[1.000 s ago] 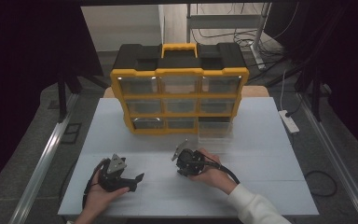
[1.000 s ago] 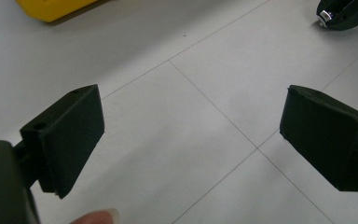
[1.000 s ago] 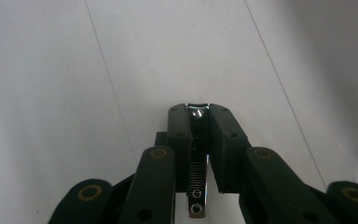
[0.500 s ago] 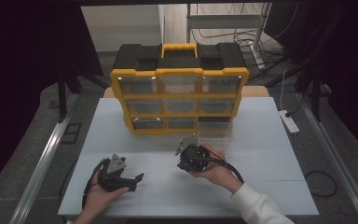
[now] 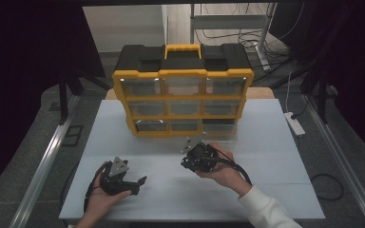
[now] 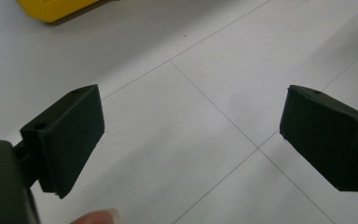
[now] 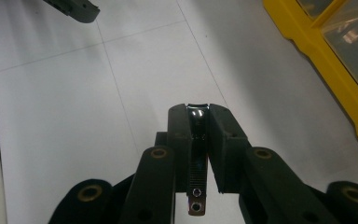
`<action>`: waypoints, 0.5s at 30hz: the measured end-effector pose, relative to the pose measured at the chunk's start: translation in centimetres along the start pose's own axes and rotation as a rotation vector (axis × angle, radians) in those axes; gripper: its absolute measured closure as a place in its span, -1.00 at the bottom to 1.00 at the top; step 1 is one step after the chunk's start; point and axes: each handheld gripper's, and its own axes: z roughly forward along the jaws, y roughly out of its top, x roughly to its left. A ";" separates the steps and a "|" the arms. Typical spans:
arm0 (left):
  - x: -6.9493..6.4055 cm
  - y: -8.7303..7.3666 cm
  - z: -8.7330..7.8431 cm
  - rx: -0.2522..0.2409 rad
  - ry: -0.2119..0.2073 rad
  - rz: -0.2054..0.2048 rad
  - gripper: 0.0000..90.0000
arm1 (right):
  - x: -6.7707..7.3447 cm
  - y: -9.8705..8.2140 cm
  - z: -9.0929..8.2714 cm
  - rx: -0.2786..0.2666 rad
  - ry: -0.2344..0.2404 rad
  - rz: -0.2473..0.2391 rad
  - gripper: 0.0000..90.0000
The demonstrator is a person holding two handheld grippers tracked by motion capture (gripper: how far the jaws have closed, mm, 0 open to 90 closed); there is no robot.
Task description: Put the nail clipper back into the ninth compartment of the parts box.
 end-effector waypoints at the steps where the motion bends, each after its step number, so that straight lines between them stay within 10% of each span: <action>1: 0.0 0.0 0.0 0.000 0.000 0.000 -0.84 | 0.0 0.0 -0.1 -0.002 0.001 0.001 0.75; 15: 0.0 0.0 0.0 0.000 0.001 0.001 -0.84 | -0.2 0.2 -1.8 -0.059 -0.019 0.013 0.75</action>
